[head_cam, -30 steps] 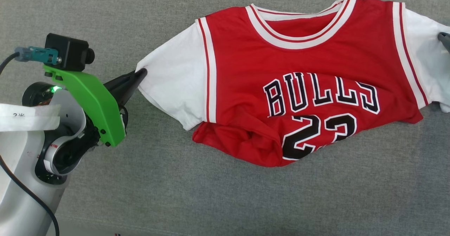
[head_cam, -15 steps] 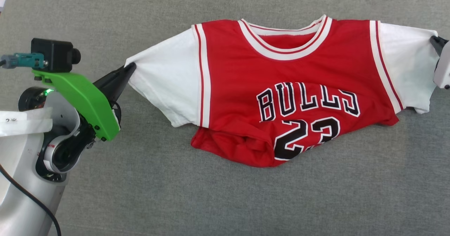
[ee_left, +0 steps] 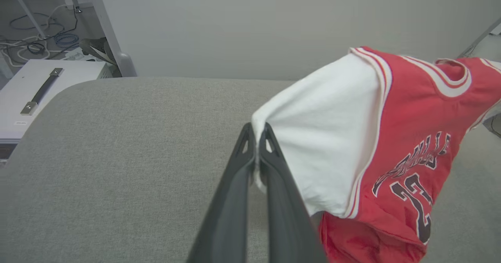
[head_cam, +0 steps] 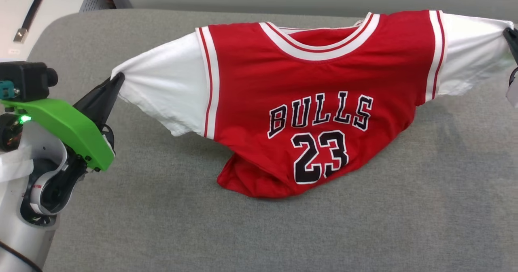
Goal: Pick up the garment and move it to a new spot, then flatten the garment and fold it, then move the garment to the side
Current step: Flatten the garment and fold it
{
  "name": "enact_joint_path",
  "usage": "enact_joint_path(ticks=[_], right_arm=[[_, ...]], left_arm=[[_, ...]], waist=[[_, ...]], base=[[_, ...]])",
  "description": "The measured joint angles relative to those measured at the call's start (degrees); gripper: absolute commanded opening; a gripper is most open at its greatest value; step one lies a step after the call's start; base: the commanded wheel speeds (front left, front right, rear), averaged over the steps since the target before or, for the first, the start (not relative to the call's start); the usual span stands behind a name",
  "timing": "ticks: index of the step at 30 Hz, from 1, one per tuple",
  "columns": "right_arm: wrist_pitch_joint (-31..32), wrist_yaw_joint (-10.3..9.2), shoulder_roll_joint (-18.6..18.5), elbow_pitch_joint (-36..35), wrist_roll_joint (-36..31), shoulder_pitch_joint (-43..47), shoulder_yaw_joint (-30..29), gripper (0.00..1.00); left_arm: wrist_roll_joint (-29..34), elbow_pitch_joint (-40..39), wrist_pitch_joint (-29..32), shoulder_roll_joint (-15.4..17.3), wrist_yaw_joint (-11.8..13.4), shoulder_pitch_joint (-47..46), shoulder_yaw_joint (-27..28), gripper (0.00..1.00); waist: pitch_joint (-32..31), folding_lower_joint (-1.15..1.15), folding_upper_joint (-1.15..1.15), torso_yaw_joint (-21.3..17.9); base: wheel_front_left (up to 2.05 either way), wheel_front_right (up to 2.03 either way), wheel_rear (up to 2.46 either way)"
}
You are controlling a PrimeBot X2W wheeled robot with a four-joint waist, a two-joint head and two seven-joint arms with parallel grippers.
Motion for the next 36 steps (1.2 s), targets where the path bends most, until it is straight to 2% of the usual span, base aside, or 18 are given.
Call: enact_joint_path(ticks=[6, 13, 17, 30, 36], right_arm=[[-3.4, 0.02, -1.0, -2.6, 0.5, 0.2, 0.6, 0.0], [-5.0, 0.02, -0.2, -6.5, -0.2, -0.2, 0.1, 0.0], [-5.3, 0.02, 1.5, -7.3, -0.6, -2.9, -2.5, 0.0], [-6.3, 0.02, 2.0, -6.5, -3.6, -14.2, -2.6, 0.0], [-8.6, 0.02, 2.4, -2.9, -4.6, -22.2, -1.6, 0.0]], left_arm=[[0.9, -3.5, -2.5, 1.9, 1.7, 2.0, 3.2, 0.0], [1.4, -6.7, -4.6, 3.1, 2.7, 2.5, 5.8, 0.0], [1.7, -7.5, -5.5, 3.2, 2.8, 0.7, 6.8, 0.0], [4.7, -4.0, -6.6, 4.0, 2.4, -14.6, 6.4, 0.0], [6.1, 1.0, -7.5, 5.4, -0.4, -24.4, 6.2, 0.0]], waist=[[-4.5, 0.0, 0.0, -1.1], [-8.3, 0.0, 0.0, -2.5], [-9.0, 0.0, 0.0, -3.5], [-4.5, 0.0, 0.0, -4.1], [-0.1, 0.0, 0.0, -4.5]], base=[[0.0, 0.0, 0.0], [0.0, 0.0, 0.0], [0.0, 0.0, 0.0], [0.0, 0.0, 0.0], [0.0, 0.0, 0.0]])
